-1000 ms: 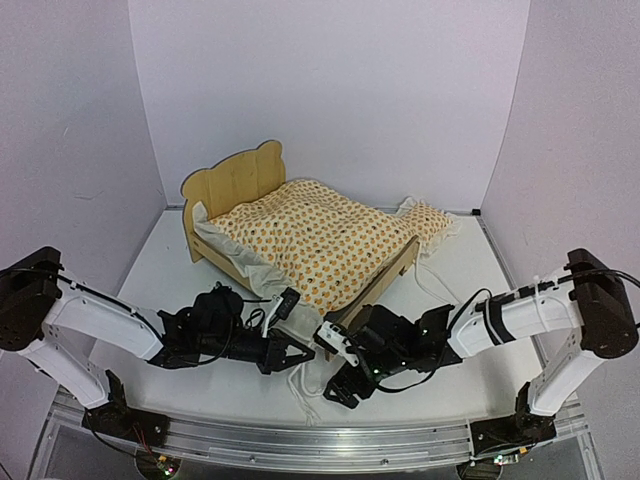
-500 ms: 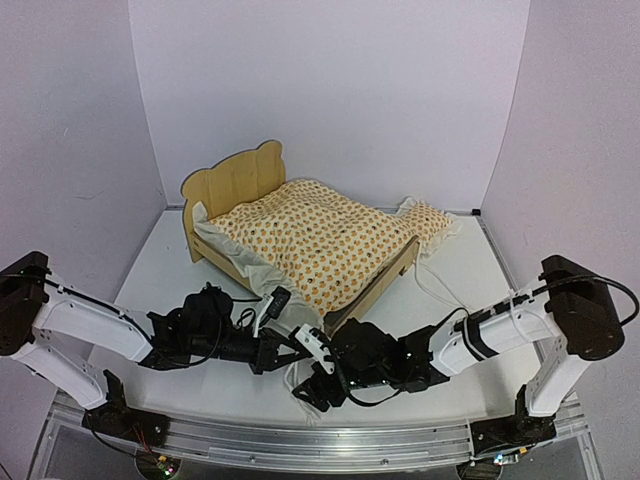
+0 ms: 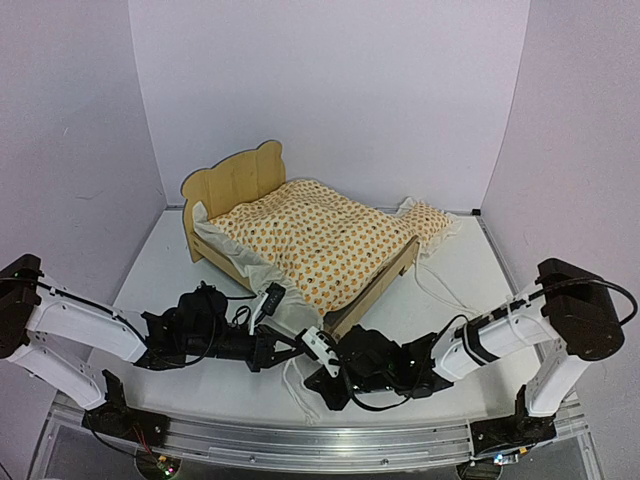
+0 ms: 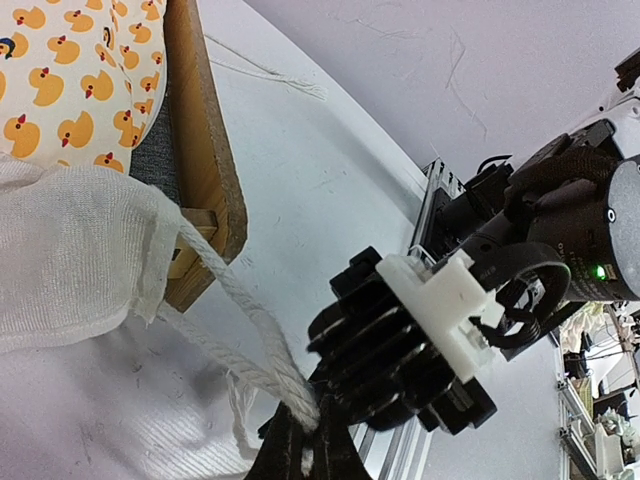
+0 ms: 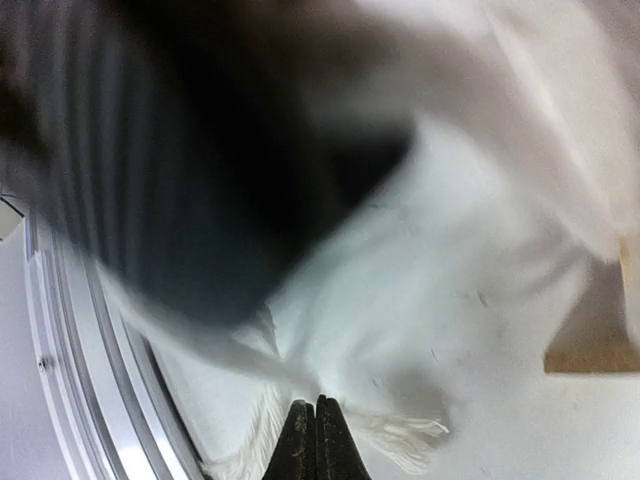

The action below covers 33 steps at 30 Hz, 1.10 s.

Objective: Set up the pet bed

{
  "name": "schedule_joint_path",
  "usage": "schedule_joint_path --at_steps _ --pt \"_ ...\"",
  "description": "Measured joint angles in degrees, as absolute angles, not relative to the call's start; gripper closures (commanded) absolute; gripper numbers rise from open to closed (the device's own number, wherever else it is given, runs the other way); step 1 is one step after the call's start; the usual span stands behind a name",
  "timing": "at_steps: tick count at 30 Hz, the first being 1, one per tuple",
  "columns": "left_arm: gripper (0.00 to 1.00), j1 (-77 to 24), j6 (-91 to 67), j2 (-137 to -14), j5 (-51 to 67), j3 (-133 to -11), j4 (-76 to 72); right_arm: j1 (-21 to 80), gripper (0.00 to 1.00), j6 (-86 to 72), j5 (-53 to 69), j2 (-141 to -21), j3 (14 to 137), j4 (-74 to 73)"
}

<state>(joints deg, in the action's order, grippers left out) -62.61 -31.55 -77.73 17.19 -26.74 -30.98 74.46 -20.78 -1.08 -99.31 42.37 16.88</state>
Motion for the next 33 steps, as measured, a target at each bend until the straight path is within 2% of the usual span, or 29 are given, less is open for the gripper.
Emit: schedule_joint_path --at_steps 6,9,10,11,12,14,19,22,25,31,33 --pt "0.95 -61.9 -30.6 -77.0 17.2 -26.7 -29.9 74.5 1.0 -23.2 -0.9 -91.6 38.3 13.1" --pt "0.97 -61.5 -29.8 -76.5 17.4 -26.7 -29.1 74.5 1.0 -24.3 -0.6 -89.0 38.0 12.5" --pt "0.97 -61.4 -29.7 -76.4 17.4 -26.7 -28.9 74.5 0.87 -24.3 -0.2 -88.6 38.0 12.4" --pt "0.98 -61.4 -29.7 -76.2 17.3 -26.7 -28.9 74.5 0.66 -24.2 0.4 -88.5 38.0 12.4" --pt "0.99 -61.4 -29.6 -76.1 17.3 -26.7 -28.9 74.5 0.61 -24.1 0.7 -88.5 38.0 12.1" --pt "0.99 -61.3 -29.6 -75.8 17.5 -26.7 -28.8 74.5 0.59 -22.9 1.0 -88.6 38.0 11.0" --pt "1.0 -60.9 -30.0 -75.8 18.9 -26.7 -28.4 74.5 0.42 -18.4 1.8 -92.6 41.2 11.9" --pt "1.0 -60.9 -30.1 -75.8 19.4 -26.7 -28.3 74.5 0.43 -16.7 1.8 -95.7 43.0 14.8" --pt "1.0 -60.9 -30.2 -75.8 19.6 -26.7 -28.0 74.5 0.55 -15.7 0.6 -98.0 43.7 17.3" --pt "1.0 -60.9 -30.2 -75.8 19.9 -26.8 -27.9 74.5 0.6 -16.4 -2.7 -101.2 43.7 21.7" --pt "1.0 -60.9 -30.2 -75.7 19.9 -26.8 -27.9 74.5 0.8 -16.7 -3.0 -102.3 43.9 22.7"
